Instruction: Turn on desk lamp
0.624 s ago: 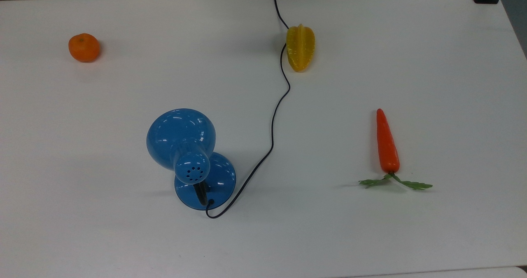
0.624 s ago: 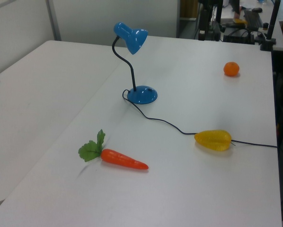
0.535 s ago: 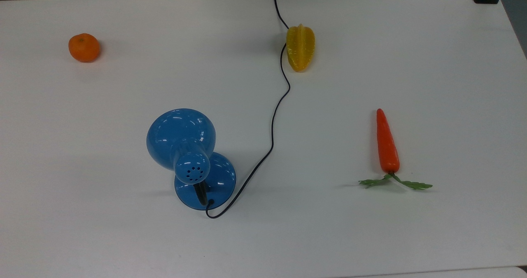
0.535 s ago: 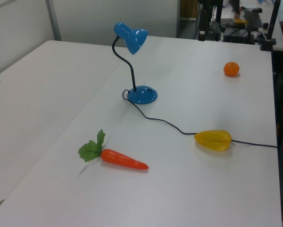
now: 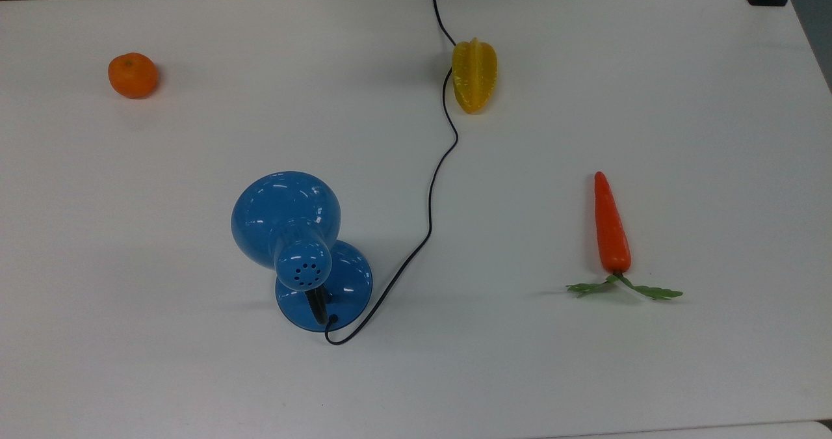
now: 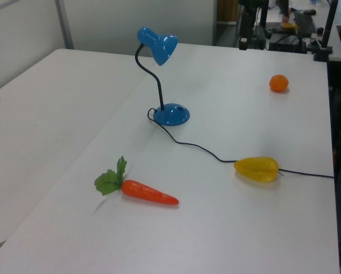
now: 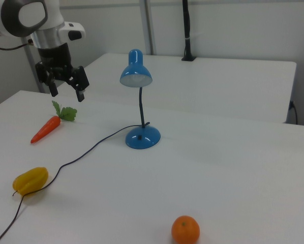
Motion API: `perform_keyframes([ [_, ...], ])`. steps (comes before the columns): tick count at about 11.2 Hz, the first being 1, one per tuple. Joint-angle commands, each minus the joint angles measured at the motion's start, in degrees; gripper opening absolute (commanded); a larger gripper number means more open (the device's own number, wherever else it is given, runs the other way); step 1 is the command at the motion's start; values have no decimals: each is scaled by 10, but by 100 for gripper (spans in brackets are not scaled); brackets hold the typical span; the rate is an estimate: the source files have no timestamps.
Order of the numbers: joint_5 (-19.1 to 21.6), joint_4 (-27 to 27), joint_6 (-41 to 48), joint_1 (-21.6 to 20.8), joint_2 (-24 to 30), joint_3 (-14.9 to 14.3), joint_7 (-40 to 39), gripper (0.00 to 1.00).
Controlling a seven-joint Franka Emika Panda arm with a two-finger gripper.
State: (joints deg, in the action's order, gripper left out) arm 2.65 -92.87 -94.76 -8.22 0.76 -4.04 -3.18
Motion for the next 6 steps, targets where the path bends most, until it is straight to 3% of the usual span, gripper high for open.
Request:
perform_keyframes([
  [1,-8,-10,1,3,9,4,-11,100],
  [6,-9,-10,-8,3,8,4,-11,100],
])
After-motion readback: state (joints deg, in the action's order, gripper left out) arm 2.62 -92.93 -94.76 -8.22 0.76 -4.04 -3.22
